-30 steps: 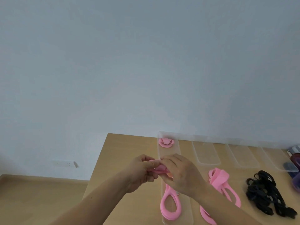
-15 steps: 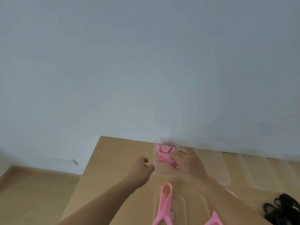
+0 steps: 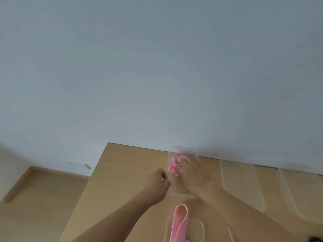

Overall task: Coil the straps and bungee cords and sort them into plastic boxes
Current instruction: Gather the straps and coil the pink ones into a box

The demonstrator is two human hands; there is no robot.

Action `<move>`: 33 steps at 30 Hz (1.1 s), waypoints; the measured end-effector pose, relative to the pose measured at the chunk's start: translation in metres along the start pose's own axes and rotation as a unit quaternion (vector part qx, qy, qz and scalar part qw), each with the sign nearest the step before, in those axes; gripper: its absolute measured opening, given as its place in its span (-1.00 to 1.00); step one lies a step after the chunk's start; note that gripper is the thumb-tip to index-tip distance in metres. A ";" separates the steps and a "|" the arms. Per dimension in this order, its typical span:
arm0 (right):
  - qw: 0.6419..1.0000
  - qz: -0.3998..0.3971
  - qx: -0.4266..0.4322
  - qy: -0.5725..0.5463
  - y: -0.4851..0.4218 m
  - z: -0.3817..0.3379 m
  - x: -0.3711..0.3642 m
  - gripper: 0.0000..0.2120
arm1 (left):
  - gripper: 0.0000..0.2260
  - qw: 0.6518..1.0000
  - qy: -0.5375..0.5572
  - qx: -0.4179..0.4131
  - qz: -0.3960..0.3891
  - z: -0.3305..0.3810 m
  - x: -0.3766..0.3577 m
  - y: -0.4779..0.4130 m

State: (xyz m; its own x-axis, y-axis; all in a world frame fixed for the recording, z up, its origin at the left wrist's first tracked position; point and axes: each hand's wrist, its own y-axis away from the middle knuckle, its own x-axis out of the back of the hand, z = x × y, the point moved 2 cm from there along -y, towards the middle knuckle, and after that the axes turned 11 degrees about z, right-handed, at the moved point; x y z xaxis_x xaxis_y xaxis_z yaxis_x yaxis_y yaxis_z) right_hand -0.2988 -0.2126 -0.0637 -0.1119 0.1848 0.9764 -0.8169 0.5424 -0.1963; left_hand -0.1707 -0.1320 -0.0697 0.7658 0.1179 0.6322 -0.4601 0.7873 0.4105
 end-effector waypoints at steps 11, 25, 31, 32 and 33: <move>0.989 -0.134 -0.049 0.036 -0.001 -0.013 -0.027 -0.56 | -0.92 0.999 -0.010 -0.028 -0.016 0.000 0.003 -0.002; 0.989 0.101 -0.106 -0.032 0.017 0.003 -0.001 -0.84 | -0.42 0.975 -0.149 -0.147 0.072 0.001 -0.017 0.001; 0.992 0.027 -0.122 0.002 0.020 0.010 -0.009 -0.62 | -0.55 0.866 -0.386 -0.319 0.012 0.008 -0.018 -0.005; 0.992 0.012 -0.127 -0.014 0.019 0.010 -0.009 -0.61 | -0.55 0.856 -0.407 -0.320 -0.002 0.006 -0.019 -0.008; 0.991 -0.002 -0.130 -0.028 0.018 0.012 -0.012 -0.60 | -0.54 0.851 -0.416 -0.319 -0.008 0.004 -0.019 -0.010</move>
State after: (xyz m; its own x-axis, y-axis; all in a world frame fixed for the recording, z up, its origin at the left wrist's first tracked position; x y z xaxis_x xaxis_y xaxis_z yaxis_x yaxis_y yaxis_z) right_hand -0.3191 -0.2145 -0.0776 -0.1457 0.1406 0.9793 -0.6450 0.7371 -0.2018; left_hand -0.1826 -0.1446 -0.0831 0.0633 -0.1563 0.9857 0.0883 0.9847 0.1505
